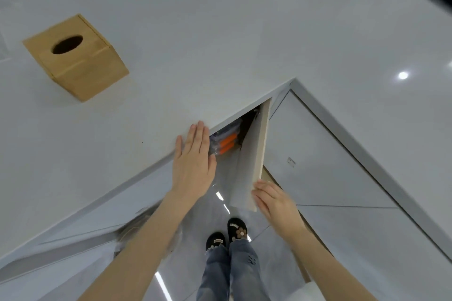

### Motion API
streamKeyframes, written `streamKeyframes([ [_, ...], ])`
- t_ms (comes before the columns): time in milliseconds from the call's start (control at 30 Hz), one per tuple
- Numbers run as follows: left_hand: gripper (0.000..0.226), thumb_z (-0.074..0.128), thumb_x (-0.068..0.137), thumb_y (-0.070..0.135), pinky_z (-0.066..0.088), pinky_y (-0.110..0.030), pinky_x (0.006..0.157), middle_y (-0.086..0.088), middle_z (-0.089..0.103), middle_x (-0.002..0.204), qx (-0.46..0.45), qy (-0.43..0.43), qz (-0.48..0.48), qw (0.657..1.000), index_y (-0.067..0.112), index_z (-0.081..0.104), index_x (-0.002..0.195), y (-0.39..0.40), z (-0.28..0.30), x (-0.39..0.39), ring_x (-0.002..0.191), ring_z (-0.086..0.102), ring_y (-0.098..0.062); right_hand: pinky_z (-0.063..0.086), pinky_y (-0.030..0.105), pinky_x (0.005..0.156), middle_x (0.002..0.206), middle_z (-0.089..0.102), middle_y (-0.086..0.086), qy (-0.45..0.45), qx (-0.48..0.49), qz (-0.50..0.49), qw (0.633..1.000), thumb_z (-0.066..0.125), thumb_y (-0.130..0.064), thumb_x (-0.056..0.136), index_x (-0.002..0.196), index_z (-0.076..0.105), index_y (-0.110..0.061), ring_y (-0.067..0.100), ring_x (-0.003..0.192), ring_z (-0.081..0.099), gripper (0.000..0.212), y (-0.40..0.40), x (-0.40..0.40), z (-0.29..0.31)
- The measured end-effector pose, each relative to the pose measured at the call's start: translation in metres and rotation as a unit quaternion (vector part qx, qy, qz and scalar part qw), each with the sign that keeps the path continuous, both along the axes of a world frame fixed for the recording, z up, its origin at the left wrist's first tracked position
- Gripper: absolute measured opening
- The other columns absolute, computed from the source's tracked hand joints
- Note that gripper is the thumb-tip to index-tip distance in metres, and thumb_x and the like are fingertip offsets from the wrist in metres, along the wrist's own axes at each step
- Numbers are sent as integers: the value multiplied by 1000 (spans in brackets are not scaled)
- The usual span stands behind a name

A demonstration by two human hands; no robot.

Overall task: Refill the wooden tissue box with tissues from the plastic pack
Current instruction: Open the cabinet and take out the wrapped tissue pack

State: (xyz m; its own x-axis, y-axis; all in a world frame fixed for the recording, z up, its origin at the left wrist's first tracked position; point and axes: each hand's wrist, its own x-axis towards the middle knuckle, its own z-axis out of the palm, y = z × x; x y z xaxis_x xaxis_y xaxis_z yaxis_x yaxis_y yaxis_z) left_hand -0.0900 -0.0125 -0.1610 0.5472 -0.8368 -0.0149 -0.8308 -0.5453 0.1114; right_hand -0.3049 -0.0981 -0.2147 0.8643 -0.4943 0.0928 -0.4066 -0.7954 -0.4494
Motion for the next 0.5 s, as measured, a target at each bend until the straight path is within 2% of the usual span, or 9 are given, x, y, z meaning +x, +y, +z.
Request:
streamKeyframes([
  [67,63,16,87,35,7,-44,111,-11,20,153,-5,8,-8,1000,5,15,143,-3,-1,2,138,6,-19,54,24,82,98,71,1,-1,32,-36,999,47,-25,91,84,71,-11,6,105,54,28,-5,-7,1],
  [133,63,17,88,34,7,-43,112,-12,19,153,-12,11,-12,1000,5,16,143,-9,-1,2,139,5,-19,54,26,80,95,70,4,0,49,-78,996,62,-9,84,82,70,-7,11,99,58,8,-10,-12,1],
  [167,62,19,88,33,8,-43,111,-13,21,153,-13,8,-19,1000,4,18,143,-13,0,1,139,7,-19,51,24,81,93,69,7,-1,57,-96,994,67,0,79,83,70,-5,13,95,58,7,-12,-14,2],
  [233,61,25,88,30,10,-45,110,-14,26,151,-15,4,-37,999,3,22,142,-19,0,-3,139,13,-21,45,18,86,100,67,11,7,81,-127,988,66,9,77,92,68,-1,17,94,58,19,-17,-20,4],
  [267,60,26,88,29,10,-46,110,-14,26,151,-17,7,-47,999,3,23,142,-22,0,-5,139,15,-21,44,15,87,112,63,13,17,101,-154,983,62,7,81,103,65,-1,20,97,61,24,-18,-22,9],
  [333,59,25,88,29,10,-45,111,-13,26,151,-25,19,-57,998,3,24,142,-25,-2,-7,139,15,-21,46,22,90,137,49,10,44,126,-201,970,53,-1,90,126,53,-5,25,105,62,37,-19,-24,17],
  [367,59,24,89,29,10,-44,112,-13,26,151,-27,22,-59,998,4,24,142,-26,-2,-7,139,14,-20,48,27,88,142,45,7,68,126,-210,967,48,-3,92,134,46,-8,26,105,63,42,-20,-26,20],
  [467,59,19,89,30,11,-42,113,-12,25,152,-27,15,-67,997,4,22,142,-23,-4,-3,139,12,-20,44,30,63,131,57,9,152,97,-210,961,41,-3,94,145,25,-18,33,84,64,55,-28,-28,24],
  [500,59,18,89,31,11,-42,113,-12,24,152,-26,15,-69,997,4,22,142,-22,-5,-2,139,12,-20,40,28,61,125,60,12,167,92,-223,956,40,-1,94,145,21,-20,33,82,64,58,-32,-29,24],
])
